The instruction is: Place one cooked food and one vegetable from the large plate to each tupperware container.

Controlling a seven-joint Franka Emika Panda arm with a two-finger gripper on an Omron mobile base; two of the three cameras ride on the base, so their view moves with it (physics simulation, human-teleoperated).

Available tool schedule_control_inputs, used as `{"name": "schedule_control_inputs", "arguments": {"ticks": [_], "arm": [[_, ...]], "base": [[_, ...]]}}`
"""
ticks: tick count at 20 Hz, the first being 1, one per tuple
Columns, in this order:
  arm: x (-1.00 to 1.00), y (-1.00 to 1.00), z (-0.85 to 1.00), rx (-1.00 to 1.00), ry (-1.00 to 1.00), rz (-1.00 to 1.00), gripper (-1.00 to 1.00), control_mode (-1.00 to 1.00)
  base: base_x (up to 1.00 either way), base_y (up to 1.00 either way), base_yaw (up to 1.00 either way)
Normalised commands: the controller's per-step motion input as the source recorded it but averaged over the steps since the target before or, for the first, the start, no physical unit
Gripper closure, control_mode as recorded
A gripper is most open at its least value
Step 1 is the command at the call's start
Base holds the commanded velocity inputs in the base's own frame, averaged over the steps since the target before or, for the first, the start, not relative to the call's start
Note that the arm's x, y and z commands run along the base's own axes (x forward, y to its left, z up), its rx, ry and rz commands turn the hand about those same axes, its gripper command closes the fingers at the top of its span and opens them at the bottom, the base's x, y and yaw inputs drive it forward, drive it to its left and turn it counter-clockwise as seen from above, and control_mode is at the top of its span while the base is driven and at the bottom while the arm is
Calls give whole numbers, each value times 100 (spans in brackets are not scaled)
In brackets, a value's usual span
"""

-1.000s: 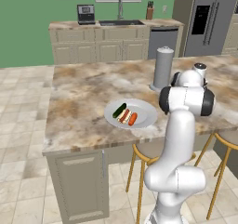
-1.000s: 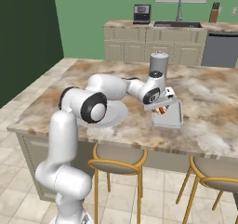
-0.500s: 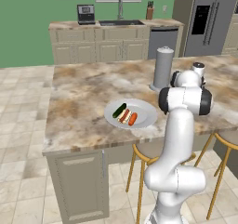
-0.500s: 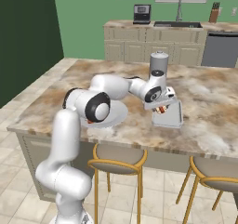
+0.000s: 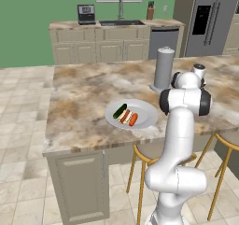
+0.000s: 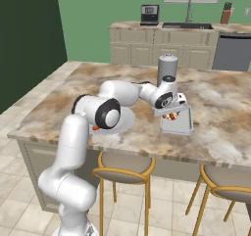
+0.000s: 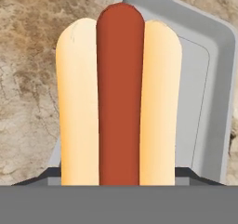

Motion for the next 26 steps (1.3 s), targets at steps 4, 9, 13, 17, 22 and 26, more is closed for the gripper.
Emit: {"name": "schedule_control_inputs", "arguments": {"ticks": [4,9,13,17,22,26], "arm": [[0,0,-4,0,2,0,-100,-100],[1,0,0,0,0,0,-100,-100],[0,0,0,0,0,0,-100,-100],[-2,3,0,0,0,0,-100,-100],[-60,53,47,-5,0,-4,-100,-100],[-91,97,94,0,-8,-19,-100,-100]], "base": [[0,0,0],[0,0,0],[0,0,0],[0,0,0],[0,0,0],[0,0,0]]}}
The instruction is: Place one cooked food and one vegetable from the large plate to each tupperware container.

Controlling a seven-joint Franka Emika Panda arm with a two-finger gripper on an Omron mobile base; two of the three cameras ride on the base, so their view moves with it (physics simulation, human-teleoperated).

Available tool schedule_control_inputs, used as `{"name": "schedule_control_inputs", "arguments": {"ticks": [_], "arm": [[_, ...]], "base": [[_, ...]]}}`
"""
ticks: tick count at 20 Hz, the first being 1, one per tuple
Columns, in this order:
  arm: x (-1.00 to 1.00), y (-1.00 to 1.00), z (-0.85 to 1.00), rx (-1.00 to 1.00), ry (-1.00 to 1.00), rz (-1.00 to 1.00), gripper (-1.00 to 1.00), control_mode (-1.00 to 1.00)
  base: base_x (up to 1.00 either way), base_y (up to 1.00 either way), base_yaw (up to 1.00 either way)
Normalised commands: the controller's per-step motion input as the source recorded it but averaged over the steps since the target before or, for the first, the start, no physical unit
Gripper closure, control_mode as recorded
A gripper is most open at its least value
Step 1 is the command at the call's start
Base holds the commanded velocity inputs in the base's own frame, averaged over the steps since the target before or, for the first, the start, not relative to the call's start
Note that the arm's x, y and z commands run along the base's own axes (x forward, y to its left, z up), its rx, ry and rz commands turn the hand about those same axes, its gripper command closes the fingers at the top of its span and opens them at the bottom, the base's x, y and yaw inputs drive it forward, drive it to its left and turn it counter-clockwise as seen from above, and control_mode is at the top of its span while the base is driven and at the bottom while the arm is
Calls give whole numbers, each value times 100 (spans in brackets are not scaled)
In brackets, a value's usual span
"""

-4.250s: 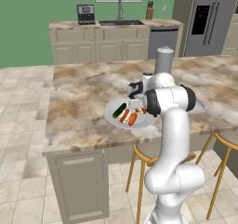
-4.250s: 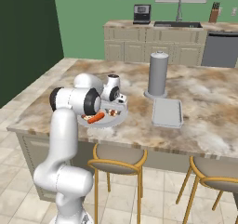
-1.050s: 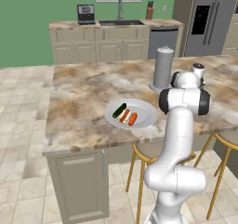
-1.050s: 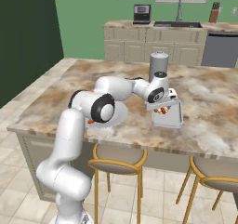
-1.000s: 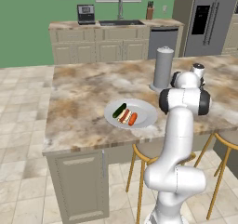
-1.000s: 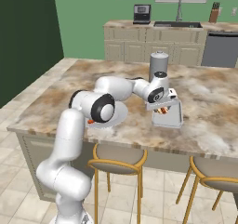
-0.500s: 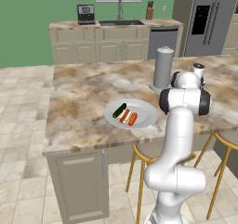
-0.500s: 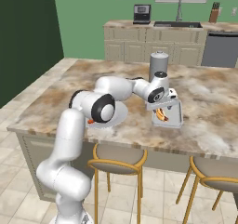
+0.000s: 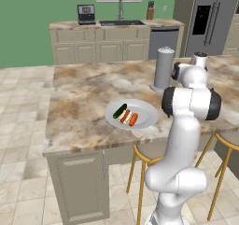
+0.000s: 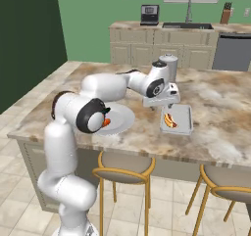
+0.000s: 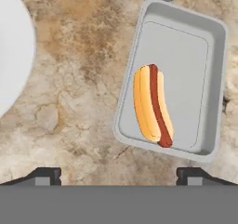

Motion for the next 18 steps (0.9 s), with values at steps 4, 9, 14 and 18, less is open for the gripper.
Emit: {"name": "schedule_control_inputs", "arguments": {"ticks": [4,9,14,18], "arm": [[-93,100,56,0,-4,-26,-100,-100],[-66,100,1,18,-6,-33,-100,-100],[-28,91,38,24,-5,-28,-100,-100],[-1,51,36,25,2,-17,-100,-100]], "base": [[0,0,0],[0,0,0],[0,0,0],[0,0,0]]}}
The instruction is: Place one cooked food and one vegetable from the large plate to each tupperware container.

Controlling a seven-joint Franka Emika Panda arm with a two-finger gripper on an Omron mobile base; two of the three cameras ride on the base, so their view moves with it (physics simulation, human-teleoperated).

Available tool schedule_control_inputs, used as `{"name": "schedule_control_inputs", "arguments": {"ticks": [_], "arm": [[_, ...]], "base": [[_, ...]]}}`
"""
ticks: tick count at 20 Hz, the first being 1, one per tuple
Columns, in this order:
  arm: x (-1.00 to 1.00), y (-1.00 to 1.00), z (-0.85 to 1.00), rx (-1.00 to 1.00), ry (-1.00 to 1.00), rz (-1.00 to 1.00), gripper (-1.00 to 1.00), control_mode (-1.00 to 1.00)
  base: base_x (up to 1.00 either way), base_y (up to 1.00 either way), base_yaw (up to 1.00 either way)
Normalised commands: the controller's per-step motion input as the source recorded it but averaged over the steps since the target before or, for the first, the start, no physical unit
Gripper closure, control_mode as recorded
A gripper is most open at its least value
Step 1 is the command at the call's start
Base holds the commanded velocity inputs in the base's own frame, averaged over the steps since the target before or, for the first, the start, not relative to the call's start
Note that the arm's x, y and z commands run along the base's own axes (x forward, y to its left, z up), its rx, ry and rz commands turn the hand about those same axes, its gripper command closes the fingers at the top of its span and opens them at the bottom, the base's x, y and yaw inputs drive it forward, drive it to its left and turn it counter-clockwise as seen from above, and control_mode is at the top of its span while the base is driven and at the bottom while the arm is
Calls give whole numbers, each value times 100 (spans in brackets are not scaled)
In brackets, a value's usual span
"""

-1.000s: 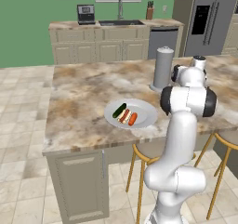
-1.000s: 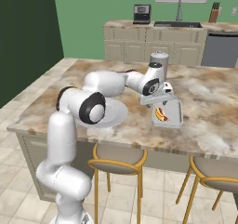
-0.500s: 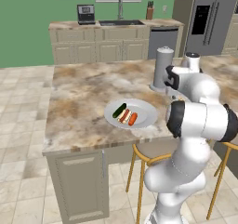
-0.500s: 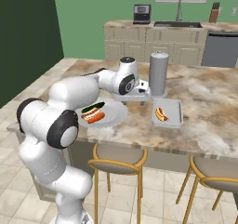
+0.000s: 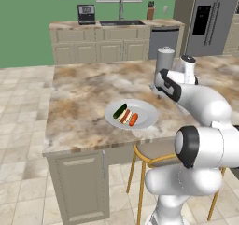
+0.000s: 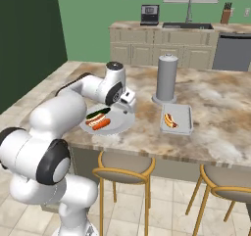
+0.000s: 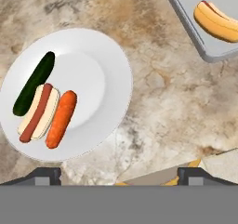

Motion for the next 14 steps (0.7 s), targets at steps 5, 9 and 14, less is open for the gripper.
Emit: {"name": "schedule_control_inputs", "arguments": {"ticks": [5,9,14], "arm": [[-2,83,-28,1,3,-1,-100,-100],[0,39,-28,-1,3,0,-100,-100],[22,2,-29,-3,0,1,-100,-100]], "base": [[0,0,0],[0,0,0],[0,0,0]]}}
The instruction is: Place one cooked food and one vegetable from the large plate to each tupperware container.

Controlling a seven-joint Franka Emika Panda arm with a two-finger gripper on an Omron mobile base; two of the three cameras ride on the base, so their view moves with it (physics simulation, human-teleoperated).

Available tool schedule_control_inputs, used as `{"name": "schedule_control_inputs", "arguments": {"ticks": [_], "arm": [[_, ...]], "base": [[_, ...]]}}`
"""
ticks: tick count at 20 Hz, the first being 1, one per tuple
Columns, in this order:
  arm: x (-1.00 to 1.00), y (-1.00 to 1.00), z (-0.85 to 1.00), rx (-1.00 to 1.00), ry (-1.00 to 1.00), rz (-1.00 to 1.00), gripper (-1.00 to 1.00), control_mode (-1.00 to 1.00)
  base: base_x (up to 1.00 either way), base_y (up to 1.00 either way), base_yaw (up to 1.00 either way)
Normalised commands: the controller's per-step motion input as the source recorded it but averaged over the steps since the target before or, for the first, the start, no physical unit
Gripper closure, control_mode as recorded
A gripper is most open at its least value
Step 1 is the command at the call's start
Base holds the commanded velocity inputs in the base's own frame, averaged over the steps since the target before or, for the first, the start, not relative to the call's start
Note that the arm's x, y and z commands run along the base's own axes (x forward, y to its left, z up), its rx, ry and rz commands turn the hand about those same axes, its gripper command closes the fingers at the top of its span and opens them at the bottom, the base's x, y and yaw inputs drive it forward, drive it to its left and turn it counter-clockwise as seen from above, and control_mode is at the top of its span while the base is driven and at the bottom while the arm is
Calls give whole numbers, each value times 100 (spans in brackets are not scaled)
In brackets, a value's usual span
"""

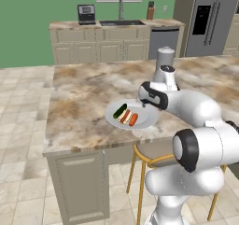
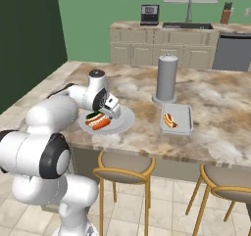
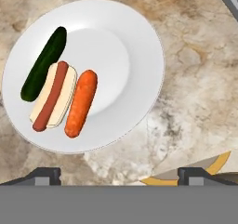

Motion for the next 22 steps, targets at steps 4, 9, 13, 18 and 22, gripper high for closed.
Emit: {"name": "schedule_control_inputs", "arguments": {"ticks": [4,9,13,18,22], "arm": [[45,51,-29,-6,3,3,-100,-100],[21,28,-38,-6,0,3,-100,-100],[0,0,-24,0,-4,0,-100,-100],[13,0,-57,-5,0,0,-100,-100],[23,-3,-39,-11,0,0,-100,-100]], "base": [[0,0,0],[0,0,0],[0,0,0],[0,0,0],[0,0,0]]}}
